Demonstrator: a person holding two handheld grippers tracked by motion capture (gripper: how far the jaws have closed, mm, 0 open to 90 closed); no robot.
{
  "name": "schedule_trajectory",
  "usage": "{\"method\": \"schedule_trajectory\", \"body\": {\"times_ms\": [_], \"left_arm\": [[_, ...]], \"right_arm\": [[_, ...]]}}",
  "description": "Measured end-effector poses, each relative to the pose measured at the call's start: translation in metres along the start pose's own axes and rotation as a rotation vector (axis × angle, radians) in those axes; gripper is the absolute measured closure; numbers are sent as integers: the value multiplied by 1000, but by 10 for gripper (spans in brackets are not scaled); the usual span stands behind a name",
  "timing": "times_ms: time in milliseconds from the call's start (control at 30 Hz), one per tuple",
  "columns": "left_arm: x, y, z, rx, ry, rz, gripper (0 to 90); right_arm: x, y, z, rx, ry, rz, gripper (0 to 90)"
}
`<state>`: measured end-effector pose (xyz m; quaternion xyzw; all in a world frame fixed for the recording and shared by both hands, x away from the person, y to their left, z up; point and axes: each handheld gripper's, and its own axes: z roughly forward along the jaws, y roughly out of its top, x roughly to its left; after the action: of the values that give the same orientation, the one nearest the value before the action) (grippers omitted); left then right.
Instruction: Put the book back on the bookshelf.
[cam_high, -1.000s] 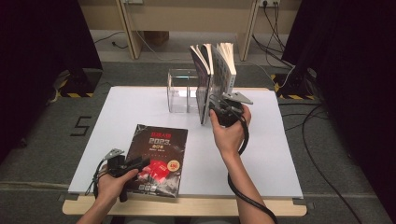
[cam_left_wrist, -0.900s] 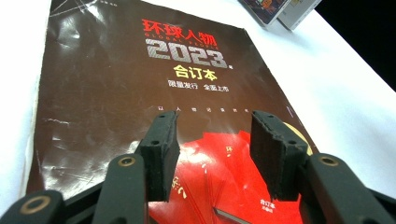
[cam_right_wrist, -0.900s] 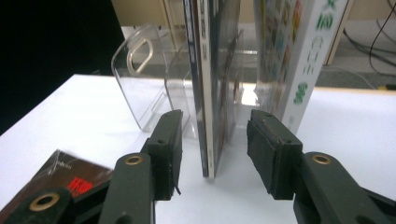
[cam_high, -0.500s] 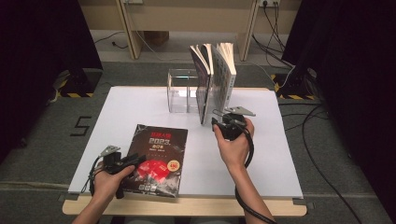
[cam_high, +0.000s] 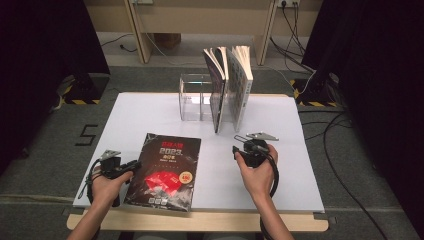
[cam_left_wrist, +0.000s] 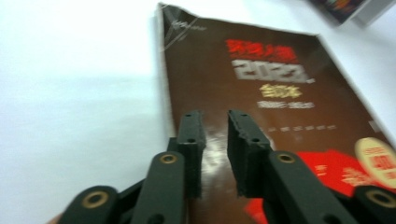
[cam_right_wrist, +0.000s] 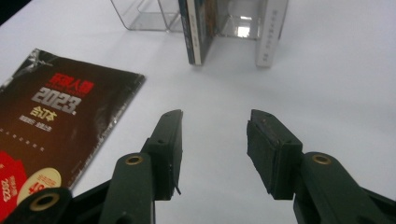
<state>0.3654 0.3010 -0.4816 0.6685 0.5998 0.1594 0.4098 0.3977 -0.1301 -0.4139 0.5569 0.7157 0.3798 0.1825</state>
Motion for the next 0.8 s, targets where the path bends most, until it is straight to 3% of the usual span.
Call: {"method": "schedule_trajectory", "body": {"times_ms": [267,533,667,800], "left_arm": [[8,4,10,55,83,51,838],[10,17,18,33,129,76,863],[15,22,20,45,134,53,892],[18,20,27,69,106,30,895]], "right_arm": [[-11,-20,-2,26,-4,37,554],[-17,-26,-3,35,-8,50,555],[-18,-26,-3,37,-15,49,554],[-18,-25,0,42,-10,46,554]]}}
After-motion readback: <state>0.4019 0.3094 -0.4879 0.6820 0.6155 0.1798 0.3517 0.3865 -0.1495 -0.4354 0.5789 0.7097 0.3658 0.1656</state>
